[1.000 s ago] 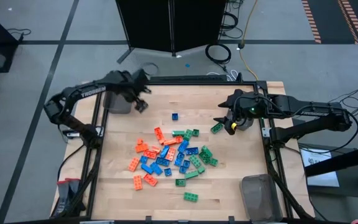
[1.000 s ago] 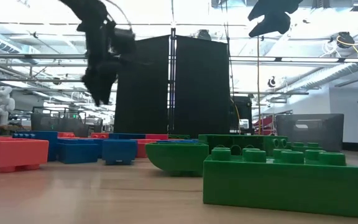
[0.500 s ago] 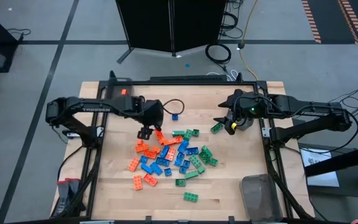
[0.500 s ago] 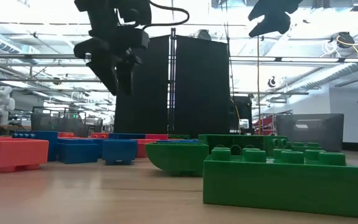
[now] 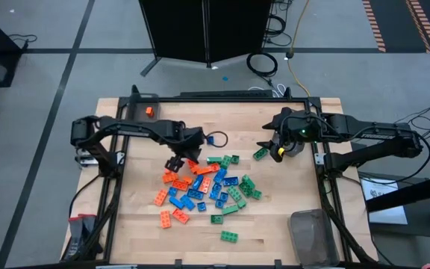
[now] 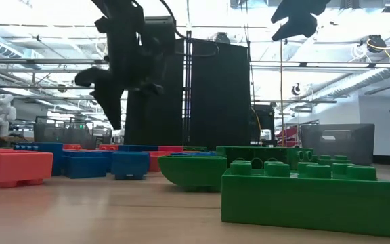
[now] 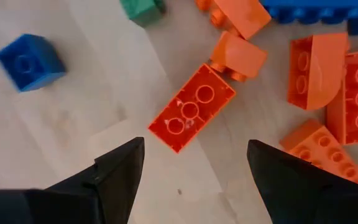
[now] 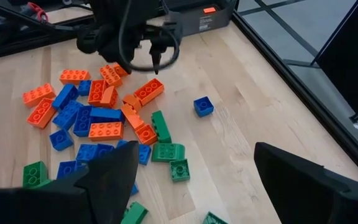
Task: Sort blocks
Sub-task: Put the orange game piece into the top left black bin
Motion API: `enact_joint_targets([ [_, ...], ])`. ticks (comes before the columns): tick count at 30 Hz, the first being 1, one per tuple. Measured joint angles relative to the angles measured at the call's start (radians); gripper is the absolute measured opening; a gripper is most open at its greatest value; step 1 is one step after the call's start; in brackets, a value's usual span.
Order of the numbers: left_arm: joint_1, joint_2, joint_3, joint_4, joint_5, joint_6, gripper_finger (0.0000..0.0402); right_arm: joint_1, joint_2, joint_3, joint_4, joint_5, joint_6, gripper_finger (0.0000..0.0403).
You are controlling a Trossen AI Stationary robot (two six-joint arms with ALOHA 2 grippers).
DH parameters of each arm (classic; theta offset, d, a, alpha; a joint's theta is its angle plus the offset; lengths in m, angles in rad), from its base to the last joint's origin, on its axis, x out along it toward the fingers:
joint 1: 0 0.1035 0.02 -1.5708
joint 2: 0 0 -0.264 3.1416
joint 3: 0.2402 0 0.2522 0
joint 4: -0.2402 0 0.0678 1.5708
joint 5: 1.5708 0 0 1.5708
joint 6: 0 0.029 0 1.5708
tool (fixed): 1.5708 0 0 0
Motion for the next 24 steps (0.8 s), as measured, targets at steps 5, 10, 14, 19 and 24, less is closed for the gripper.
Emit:
enact_joint_targets([
  [5, 0.0, 0.051, 0.0, 0.037, 0.038, 0.055, 0.0286, 0.0, 0.0, 0.0, -0.012, 0.0, 0.0, 0.0315],
  [10, 0.001, 0.107, 0.0, 0.073, 0.036, 0.112, 0.0286, 0.0, 0.0, 0.0, -0.013, 0.0, 0.0, 0.0315],
  [14, 0.001, 0.161, 0.0, 0.116, 0.035, 0.127, 0.0286, 0.0, 0.0, 0.0, -0.016, 0.0, 0.005, 0.0315],
  [19, 0.003, 0.229, 0.006, 0.12, 0.037, 0.122, 0.0269, 0.0, 0.0, 0.0, -0.041, -0.001, 0.043, 0.0315],
  [24, 0.001, 0.244, 0.007, 0.099, 0.024, 0.116, 0.0177, 0.0, 0.0, 0.0, -0.071, 0.0, 0.078, 0.0315],
])
